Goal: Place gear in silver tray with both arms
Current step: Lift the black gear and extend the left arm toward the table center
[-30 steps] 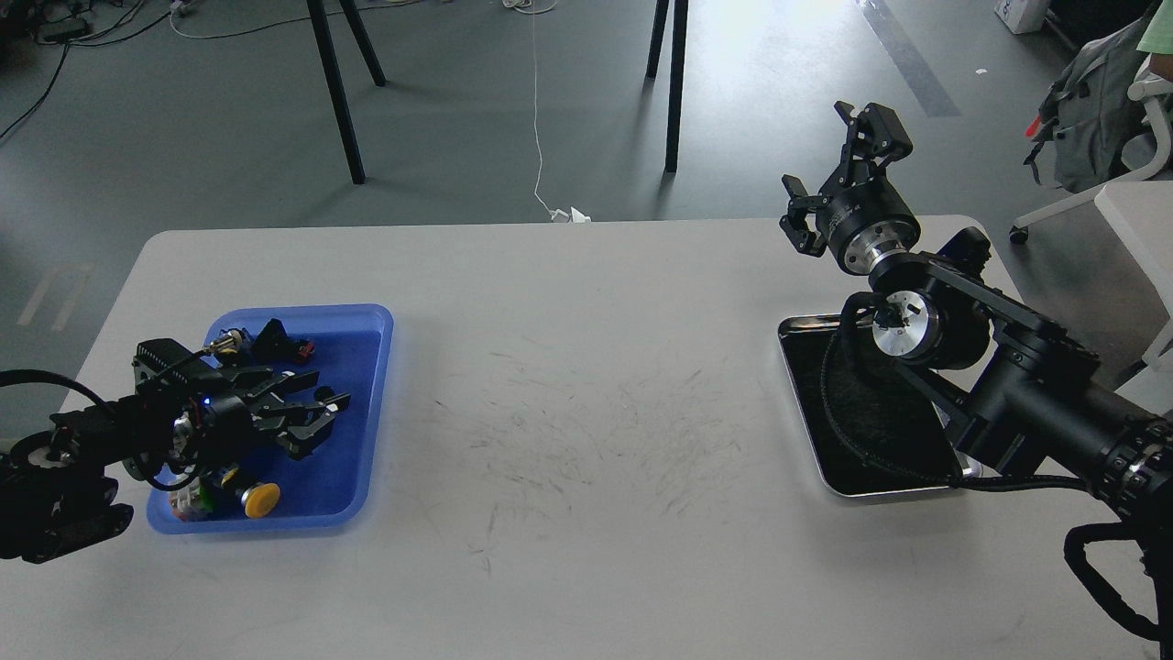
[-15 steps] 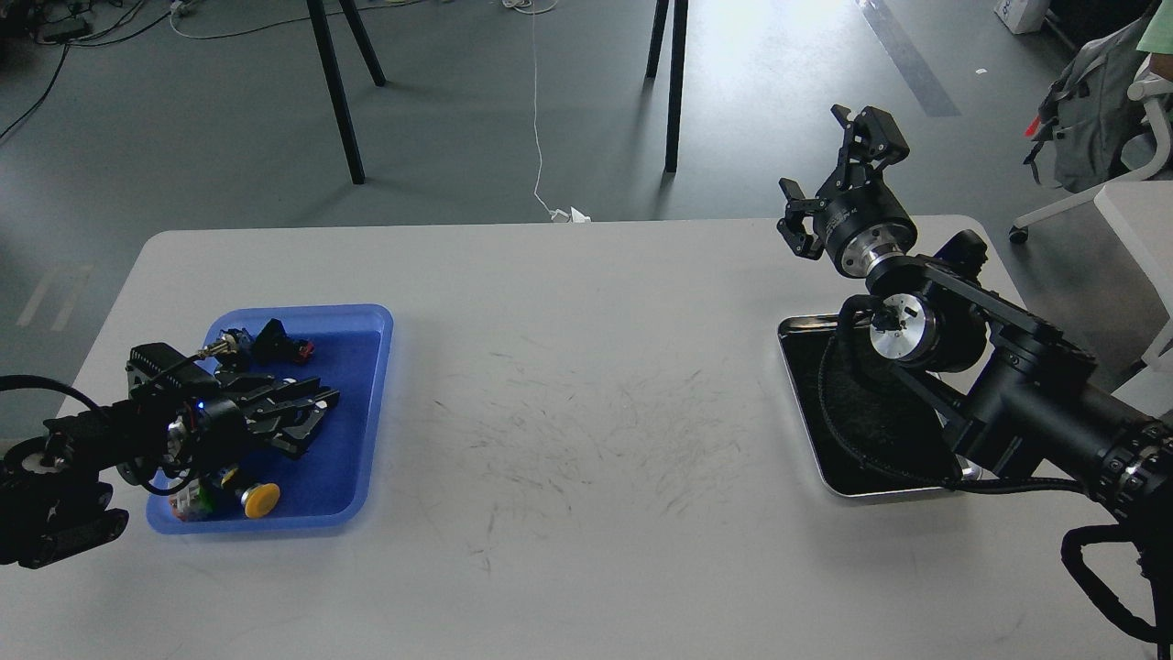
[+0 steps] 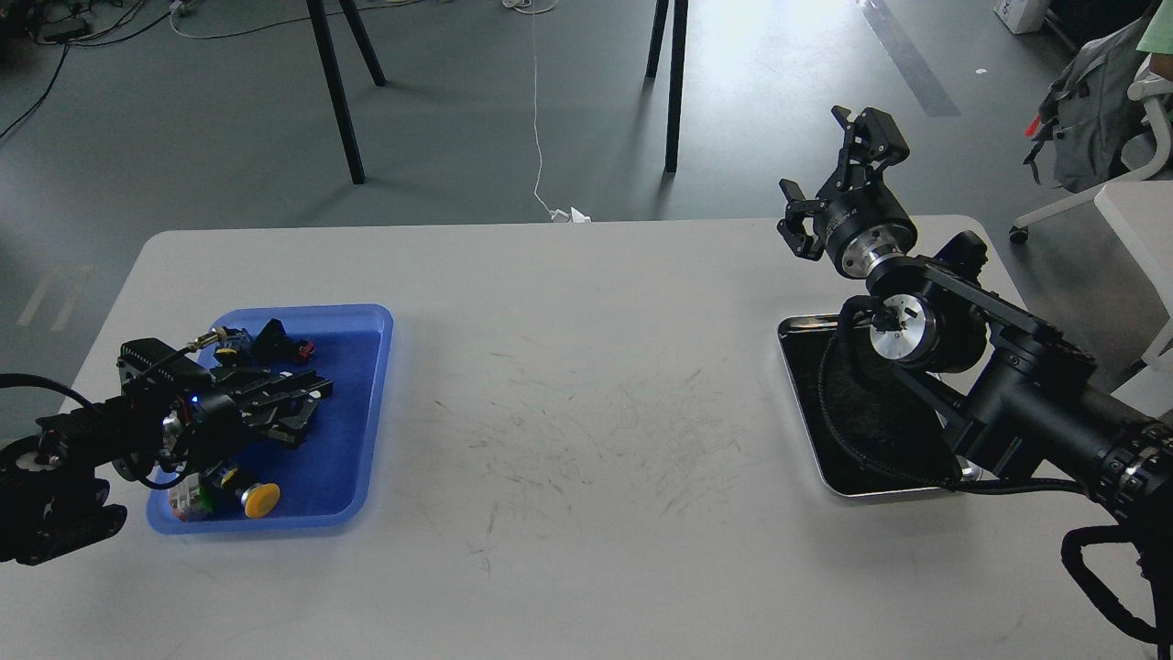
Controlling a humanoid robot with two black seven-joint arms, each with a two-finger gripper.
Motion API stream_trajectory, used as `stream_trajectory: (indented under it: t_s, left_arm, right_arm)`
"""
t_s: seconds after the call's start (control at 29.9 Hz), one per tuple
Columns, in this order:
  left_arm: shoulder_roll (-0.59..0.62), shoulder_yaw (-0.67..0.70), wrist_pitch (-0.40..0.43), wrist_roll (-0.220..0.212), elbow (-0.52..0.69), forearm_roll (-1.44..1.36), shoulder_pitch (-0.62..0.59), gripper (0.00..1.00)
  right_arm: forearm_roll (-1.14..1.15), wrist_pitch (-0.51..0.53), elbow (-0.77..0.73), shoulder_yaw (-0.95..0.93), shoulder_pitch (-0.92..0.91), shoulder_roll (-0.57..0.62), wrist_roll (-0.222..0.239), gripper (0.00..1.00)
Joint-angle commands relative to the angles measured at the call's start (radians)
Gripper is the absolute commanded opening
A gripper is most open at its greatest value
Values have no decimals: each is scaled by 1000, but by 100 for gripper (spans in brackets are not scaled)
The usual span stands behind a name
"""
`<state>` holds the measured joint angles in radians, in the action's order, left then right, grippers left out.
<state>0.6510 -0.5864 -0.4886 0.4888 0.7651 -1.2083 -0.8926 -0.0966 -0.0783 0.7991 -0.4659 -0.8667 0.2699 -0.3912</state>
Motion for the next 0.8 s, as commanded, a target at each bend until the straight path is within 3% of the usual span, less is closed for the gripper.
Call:
stream_trajectory:
  t_s: [0.0,0.17,0.37,0.77]
  left_arm:
    - [54,49,0,0,28,-4,-14,16]
    - [84,79,0,0,151,-1,-120,16]
    - [62,71,0,0,178,-10,-203,16]
    - [-304,-26,0,0,143,-5,-279,16]
  right_arm:
    - [0,0,0,0,0,0,0,99]
    - [0,-1,0,0,-5,2,0,99]
    - [0,-3,0,1,-11,2,2,99]
    - [0,-8,-6,3,-40,25,11,99]
